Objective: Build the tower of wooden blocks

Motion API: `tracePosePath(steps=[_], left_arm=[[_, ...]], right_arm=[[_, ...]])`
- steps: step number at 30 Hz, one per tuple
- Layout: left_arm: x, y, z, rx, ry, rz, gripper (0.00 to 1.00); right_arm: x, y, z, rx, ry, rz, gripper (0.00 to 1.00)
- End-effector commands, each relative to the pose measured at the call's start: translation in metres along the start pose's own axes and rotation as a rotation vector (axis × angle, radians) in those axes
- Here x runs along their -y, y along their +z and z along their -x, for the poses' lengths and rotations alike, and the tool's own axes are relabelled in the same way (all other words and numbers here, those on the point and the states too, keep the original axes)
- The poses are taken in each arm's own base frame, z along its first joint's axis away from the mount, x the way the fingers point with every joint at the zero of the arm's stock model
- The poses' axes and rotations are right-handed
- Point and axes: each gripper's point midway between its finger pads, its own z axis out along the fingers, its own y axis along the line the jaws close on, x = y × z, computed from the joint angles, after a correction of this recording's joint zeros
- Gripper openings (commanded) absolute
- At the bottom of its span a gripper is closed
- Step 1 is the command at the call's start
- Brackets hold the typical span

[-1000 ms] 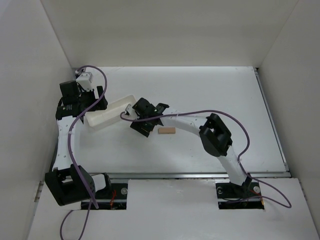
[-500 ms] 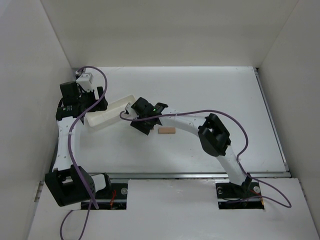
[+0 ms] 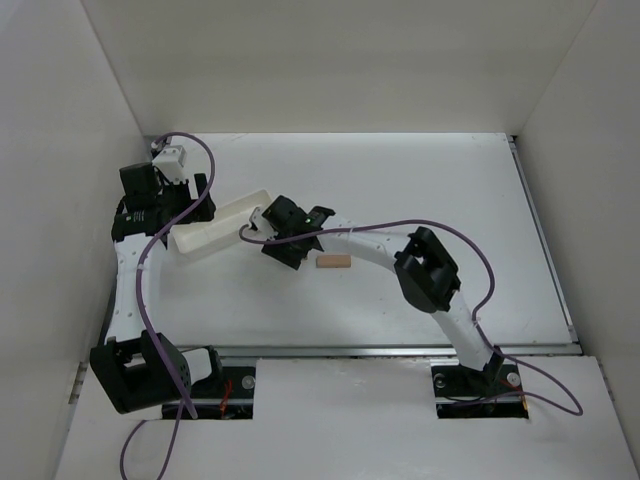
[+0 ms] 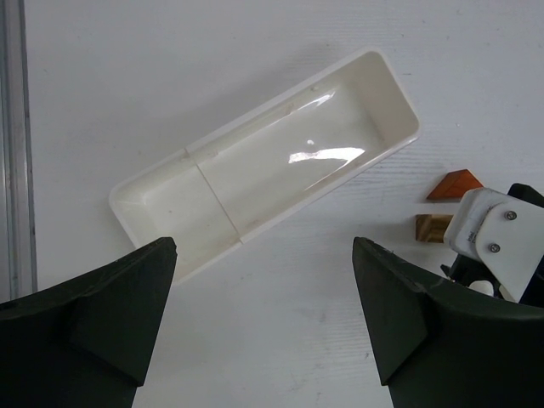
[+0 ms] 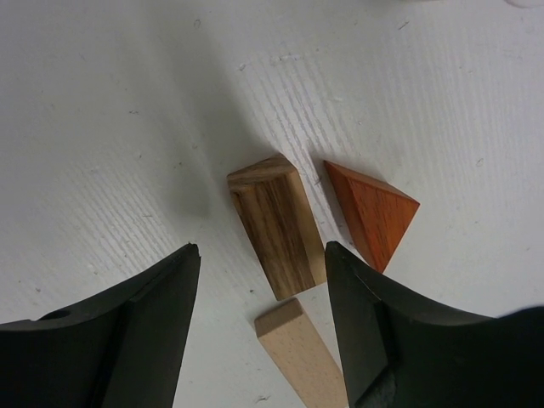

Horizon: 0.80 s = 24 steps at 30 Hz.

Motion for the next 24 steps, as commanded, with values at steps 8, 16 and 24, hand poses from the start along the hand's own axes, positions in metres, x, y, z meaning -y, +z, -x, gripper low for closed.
tracePosePath(steps=[8,16,24], left_arm=[[0.002,-0.008,0.006,0.033,0.024,-0.002,0.83],[0.002,-0.007,0.002,0.025,0.022,-0.002,0.83],[0.002,-0.005,-0.002,0.016,0.028,-0.003,0.83]], right_arm=[[-0.029,0.010,-0.001,0.001,-0.054,0.051,0.55],[-0.042,-0.007,0.004,0.016,-0.068,0.063,0.55],[-0.037,-0.022,0.025,0.075,-0.027,0.028,0.71]])
